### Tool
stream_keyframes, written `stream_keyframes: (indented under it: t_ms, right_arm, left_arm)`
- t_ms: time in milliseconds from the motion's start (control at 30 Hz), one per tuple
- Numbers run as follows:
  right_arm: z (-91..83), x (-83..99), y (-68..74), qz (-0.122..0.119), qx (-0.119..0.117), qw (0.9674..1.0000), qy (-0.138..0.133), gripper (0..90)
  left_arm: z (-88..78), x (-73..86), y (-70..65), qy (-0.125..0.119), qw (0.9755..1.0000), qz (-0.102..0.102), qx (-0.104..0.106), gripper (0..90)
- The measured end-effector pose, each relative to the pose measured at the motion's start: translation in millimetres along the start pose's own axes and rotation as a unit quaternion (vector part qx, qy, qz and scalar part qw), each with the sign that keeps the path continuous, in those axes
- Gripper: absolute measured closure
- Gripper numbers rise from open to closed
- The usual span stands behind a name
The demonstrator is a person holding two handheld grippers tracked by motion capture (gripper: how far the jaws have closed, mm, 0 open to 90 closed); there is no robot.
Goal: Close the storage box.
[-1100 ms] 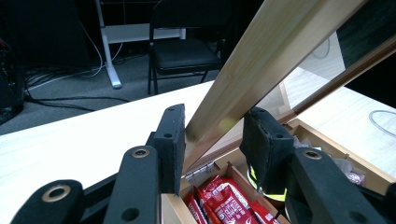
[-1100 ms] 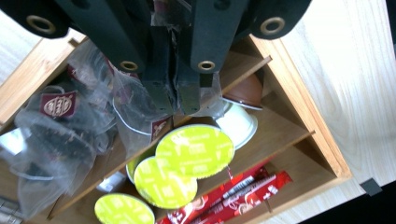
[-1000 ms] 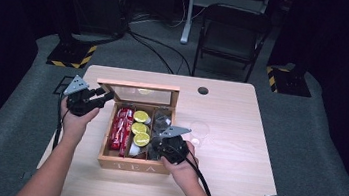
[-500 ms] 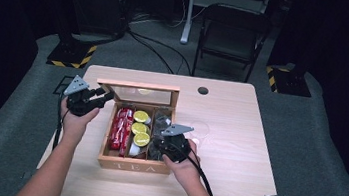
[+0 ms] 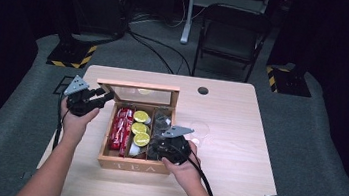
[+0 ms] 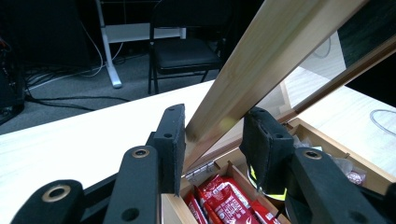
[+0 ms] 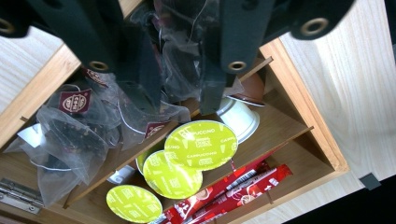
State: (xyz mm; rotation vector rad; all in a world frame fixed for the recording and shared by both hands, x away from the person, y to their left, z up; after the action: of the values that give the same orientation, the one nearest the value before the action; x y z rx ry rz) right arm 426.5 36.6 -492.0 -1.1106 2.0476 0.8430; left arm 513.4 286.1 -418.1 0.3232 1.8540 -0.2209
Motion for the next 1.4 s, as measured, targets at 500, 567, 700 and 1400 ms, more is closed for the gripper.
stream_keyframes:
  t_ms: [500,567,700,1400]
  right_arm:
    - [0.2,20.6,7.7,0.019,0.004,0.9996,0.02,60.1]
    - [1.6,21.9,9.1,0.019,0.004,0.9995,0.026,69.3]
    - [0.6,21.1,12.9,0.0,0.002,0.9996,0.028,88.8]
    - [-34.2,-20.3,12.1,-0.011,0.008,0.9987,-0.049,90.0]
  left_arm:
    - [0.1,0.1,-0.2,0.001,1.0,0.001,-0.001,60.0]
    - [0.2,0.1,-0.2,0.0,1.0,0.001,-0.002,59.9]
    - [0.2,0.2,-0.1,0.0,1.0,0.002,-0.003,60.0]
    - [0.1,0.3,0.0,0.001,1.0,0.003,0.0,60.0]
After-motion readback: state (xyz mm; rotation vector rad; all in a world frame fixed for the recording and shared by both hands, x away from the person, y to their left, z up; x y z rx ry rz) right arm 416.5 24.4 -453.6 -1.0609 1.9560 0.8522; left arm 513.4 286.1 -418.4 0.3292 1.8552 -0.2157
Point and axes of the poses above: each handheld gripper's, and its own axes: z roughly forward along the jaws, x roughly out of its underside, y roughly to its left, the point moved 7 cm from there along z, roughly forward along the jaws, and after that the axes turned 14 degrees about -x, right-handed, at the moved point
